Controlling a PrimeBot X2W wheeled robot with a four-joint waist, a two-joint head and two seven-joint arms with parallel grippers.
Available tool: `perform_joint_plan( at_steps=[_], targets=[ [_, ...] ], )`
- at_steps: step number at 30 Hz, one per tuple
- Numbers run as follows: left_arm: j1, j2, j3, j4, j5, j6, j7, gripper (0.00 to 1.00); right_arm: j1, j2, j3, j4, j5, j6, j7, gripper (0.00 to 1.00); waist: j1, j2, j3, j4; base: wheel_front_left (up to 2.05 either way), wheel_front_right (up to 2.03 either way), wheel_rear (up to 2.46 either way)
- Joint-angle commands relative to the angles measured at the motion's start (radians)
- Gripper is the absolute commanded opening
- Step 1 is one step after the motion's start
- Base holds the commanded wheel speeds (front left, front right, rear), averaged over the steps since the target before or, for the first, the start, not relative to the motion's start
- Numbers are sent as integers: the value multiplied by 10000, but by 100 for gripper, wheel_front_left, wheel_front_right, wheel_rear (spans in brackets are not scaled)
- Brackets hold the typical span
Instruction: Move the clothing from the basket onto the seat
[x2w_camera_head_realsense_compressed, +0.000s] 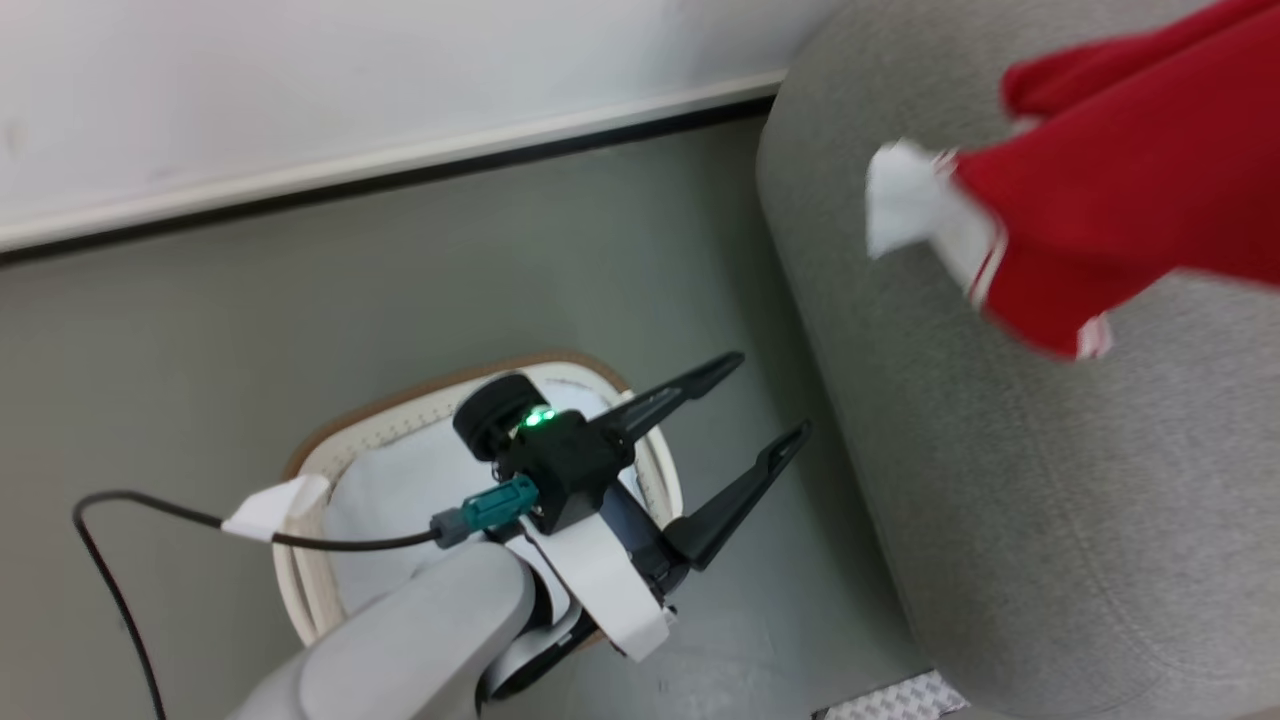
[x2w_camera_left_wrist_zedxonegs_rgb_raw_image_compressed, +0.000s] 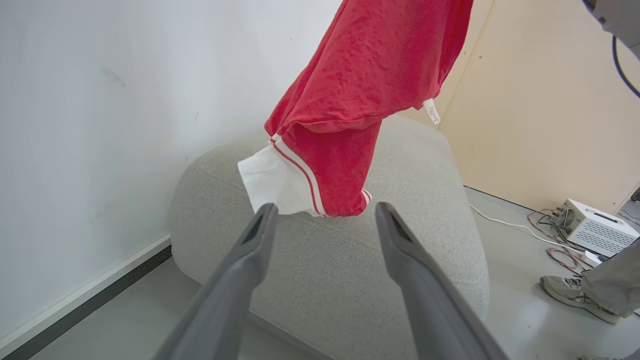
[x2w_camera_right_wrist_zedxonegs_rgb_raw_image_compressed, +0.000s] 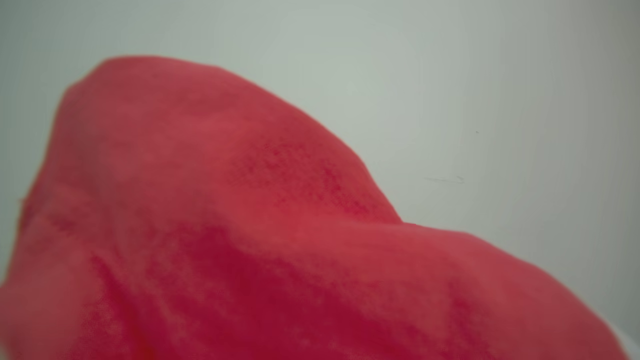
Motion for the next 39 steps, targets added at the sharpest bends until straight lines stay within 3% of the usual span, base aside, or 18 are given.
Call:
perform_joint_plan(
  at_steps=[1, 6, 10, 20, 29, 30, 31, 32, 39],
  targets=[
    [-241, 91, 40, -135, 151, -57, 24, 100, -544, -408, -325, 105, -27, -22, 294, 0, -2, -1, 660, 404, 0, 0, 0],
    [-709, 243, -14, -406, 349, -99, 13, 100, -1666, -1235, -1116, 719, -358, -22, 1238, 0, -2, -1, 1436, 730, 0, 0, 0],
    [-961, 336, -79, -547, 489, -142, -49, 100, -1528, -1467, -1411, 1311, -879, -22, 1780, 0, -2, -1, 1941, 912, 0, 0, 0],
    [-1287, 498, -229, -488, 627, -161, -98, 100, 534, -714, -1598, 3290, -820, -22, 2486, 0, -2, -1, 2707, 1218, 0, 0, 0],
    [-1200, 523, -208, -294, 425, -169, -151, 100, 1114, -278, -1620, 4869, -1441, -22, 3735, 0, -2, -1, 2726, 1364, 0, 0, 0],
    [-1194, 525, -189, -271, 402, -158, -162, 100, 1079, -241, -1677, 5004, -1510, -22, 3879, 37, -2, -1, 2710, 1380, 0, 0, 0],
    [-1175, 521, -175, -235, 387, -152, -174, 100, 1051, -188, -1775, 5168, -1576, -22, 4083, 64, -2, -1, 2671, 1396, 0, 0, 0],
    [-1141, 520, -160, -200, 375, -149, -183, 100, 1046, -138, -1806, 5305, -1714, -22, 4313, 100, -2, -1, 2611, 1402, 0, 0, 0],
    [-726, 354, -35, 107, 186, -103, -255, 100, 1040, 111, -1861, 5636, -2223, -22, 6429, 100, -2, -1, 1683, 1272, 0, 0, 0]
  ],
)
